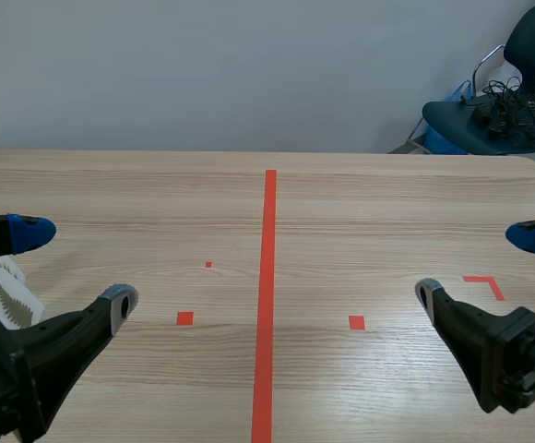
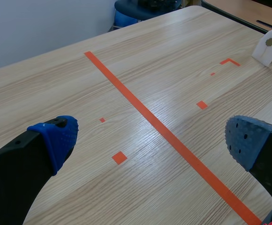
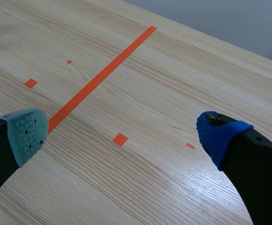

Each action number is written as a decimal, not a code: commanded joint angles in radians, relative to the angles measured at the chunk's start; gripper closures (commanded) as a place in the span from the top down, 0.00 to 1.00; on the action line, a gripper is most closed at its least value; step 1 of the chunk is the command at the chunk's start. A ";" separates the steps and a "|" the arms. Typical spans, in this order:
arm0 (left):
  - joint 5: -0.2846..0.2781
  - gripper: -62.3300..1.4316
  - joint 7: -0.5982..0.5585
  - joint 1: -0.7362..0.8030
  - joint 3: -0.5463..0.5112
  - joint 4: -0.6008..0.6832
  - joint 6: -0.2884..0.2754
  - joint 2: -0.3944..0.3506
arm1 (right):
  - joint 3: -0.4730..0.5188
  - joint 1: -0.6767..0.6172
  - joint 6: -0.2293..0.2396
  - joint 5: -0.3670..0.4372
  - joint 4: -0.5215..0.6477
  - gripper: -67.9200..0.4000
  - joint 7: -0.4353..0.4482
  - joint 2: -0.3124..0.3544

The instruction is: Do the leaf sorting experiment

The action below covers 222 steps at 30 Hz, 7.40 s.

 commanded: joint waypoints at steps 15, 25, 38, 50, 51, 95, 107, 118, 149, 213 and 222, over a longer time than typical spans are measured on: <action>-0.009 1.00 -0.009 -0.003 -0.004 0.005 -0.003 0.005 | 0.009 0.011 -0.004 0.015 0.015 1.00 0.019 0.005; -0.009 1.00 -0.009 -0.003 -0.004 0.005 -0.003 0.005 | 0.009 0.011 -0.004 0.015 0.015 1.00 0.019 0.005; -0.009 1.00 0.017 -0.003 -0.004 0.005 -0.002 0.005 | 0.009 0.011 -0.004 0.015 0.015 1.00 0.019 0.005; -0.009 1.00 0.036 -0.003 -0.004 0.005 -0.003 0.005 | 0.002 0.021 -0.003 0.014 0.013 1.00 0.018 0.005; -0.009 1.00 0.036 -0.003 -0.004 0.005 -0.003 0.005 | -0.006 0.032 -0.003 0.014 0.007 1.00 0.013 0.005; -0.009 1.00 0.032 -0.022 -0.004 0.005 -0.006 0.005 | -0.784 0.792 -0.071 -0.397 -0.914 0.17 0.258 -0.357; -0.009 1.00 0.032 -0.022 -0.004 0.005 -0.006 0.005 | -0.636 0.620 -0.072 -0.380 -0.562 0.10 0.250 -0.210; -0.009 1.00 0.033 -0.022 -0.004 0.005 -0.006 0.005 | -0.174 0.254 -0.072 -0.115 -0.313 0.10 0.146 -0.150; -0.009 1.00 0.033 -0.022 -0.004 0.005 -0.006 0.005 | 0.022 0.609 -0.169 -0.044 -0.970 0.11 0.163 -0.149; -0.010 1.00 0.036 -0.023 -0.004 0.005 -0.006 0.005 | -0.764 0.735 0.055 -0.373 -0.758 0.91 0.123 -0.316; -0.010 1.00 0.036 -0.022 -0.004 0.005 -0.006 0.005 | -0.790 0.727 0.010 -0.409 -0.752 0.43 0.119 -0.277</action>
